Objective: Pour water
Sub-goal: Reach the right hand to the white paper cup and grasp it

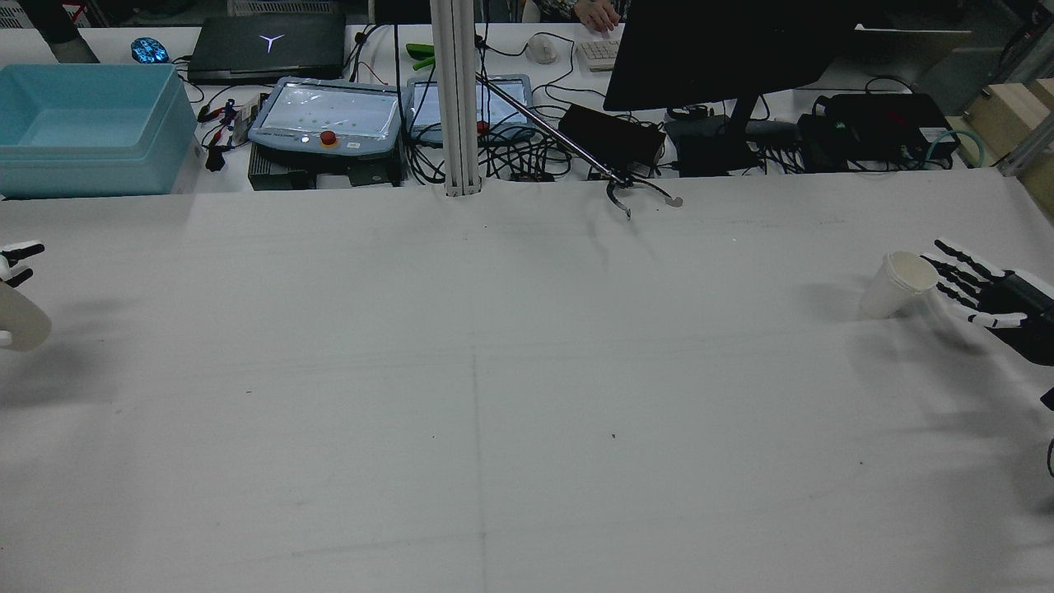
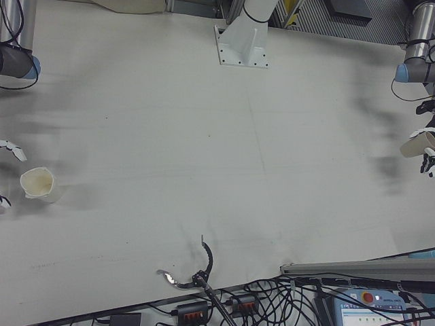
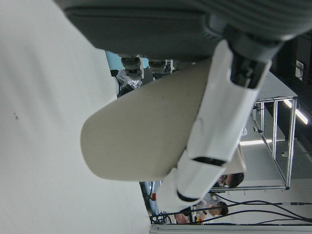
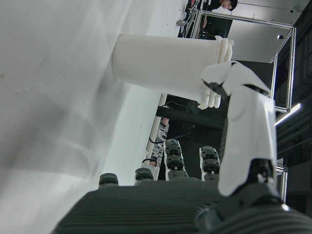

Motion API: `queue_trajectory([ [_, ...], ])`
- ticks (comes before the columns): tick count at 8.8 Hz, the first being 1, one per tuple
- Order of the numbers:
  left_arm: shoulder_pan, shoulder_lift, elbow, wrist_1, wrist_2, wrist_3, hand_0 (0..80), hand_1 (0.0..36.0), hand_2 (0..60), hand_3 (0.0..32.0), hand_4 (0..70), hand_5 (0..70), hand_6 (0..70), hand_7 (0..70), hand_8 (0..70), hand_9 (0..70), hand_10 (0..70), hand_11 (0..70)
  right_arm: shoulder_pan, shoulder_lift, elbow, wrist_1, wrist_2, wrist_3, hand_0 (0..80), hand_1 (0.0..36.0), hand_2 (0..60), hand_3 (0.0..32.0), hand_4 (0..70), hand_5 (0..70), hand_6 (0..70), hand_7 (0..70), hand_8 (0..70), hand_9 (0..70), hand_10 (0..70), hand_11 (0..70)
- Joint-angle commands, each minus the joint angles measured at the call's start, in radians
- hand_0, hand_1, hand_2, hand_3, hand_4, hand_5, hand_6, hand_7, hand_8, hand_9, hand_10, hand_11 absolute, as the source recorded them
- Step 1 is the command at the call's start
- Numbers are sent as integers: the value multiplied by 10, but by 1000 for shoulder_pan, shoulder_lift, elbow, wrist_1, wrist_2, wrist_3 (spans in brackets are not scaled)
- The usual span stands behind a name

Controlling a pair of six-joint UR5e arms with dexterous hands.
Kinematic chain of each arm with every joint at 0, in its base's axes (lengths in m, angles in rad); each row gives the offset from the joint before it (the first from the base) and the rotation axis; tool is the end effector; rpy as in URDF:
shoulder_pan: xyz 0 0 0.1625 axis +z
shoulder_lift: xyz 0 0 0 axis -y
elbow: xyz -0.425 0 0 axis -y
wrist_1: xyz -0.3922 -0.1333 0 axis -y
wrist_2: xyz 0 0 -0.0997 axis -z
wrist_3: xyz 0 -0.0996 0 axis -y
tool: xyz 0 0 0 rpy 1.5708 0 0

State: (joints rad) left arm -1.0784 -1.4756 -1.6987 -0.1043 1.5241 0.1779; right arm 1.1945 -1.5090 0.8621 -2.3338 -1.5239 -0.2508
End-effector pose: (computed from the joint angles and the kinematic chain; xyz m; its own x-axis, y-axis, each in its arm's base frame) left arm 0.0977 -0.4739 0.6579 -0.8993 -0.4034 -0.1690 0.0961 0.1948 -0.9761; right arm -0.0383 -0.4724 0.9055 -0.9310 0.2769 0.2377 -0.1778 0.2247 -0.9581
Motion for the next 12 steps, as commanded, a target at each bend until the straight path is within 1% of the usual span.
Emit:
queue_trajectory([
  [1,0,1,1,0,-1,-3,800,360,600,0,404,700,141,154,39,16,40,99,-39,10,40,-21,49,-4,604,337,313,0,0,94,148,101,19,6,0,0],
  [3,-1,3,1,0,-4,-26,800,360,600,0,405,700,142,156,41,17,40,100,-84,23,37,-22,88,-4,610,342,318,0,5,94,150,101,20,6,0,0],
  [5,-1,6,4,-2,-4,-24,800,360,600,0,399,700,141,153,40,16,39,99,-153,38,38,-24,135,-5,615,345,324,0,21,94,157,119,21,9,0,0],
  [6,-1,9,7,-8,-4,-24,800,360,600,0,395,700,141,152,41,16,40,99,-182,55,60,-47,155,-4,622,350,334,0,45,96,168,143,23,14,0,0],
  [7,-3,12,7,-11,-4,-26,800,360,600,0,394,700,139,151,41,16,40,100,-182,53,111,-85,156,-5,649,360,359,0,96,104,206,232,31,32,0,0],
  [8,-3,17,7,-14,-4,-26,800,360,600,0,391,700,139,151,40,16,40,100,-181,47,182,-161,154,-7,747,360,392,0,145,128,287,377,90,133,0,0],
  [9,-5,18,5,-15,-4,-26,800,360,600,0,391,700,137,148,40,15,39,99,-179,43,246,-229,153,-21,800,360,522,0,195,181,443,612,326,455,0,6],
  [10,-5,31,2,-20,-4,-26,800,360,600,0,390,700,135,148,39,15,39,99,-179,21,300,-258,154,-31,800,360,600,0,164,262,622,700,608,700,191,318],
  [11,-3,31,-2,-18,-1,-24,800,360,600,0,389,700,134,146,39,15,38,97,-176,-6,375,-265,154,-41,800,360,600,0,138,282,650,700,651,700,254,411],
  [12,2,25,-12,-17,-1,-14,800,360,600,0,389,700,134,146,38,15,38,97,-174,-28,476,-319,156,-42,800,360,600,0,92,280,613,700,603,700,239,393],
])
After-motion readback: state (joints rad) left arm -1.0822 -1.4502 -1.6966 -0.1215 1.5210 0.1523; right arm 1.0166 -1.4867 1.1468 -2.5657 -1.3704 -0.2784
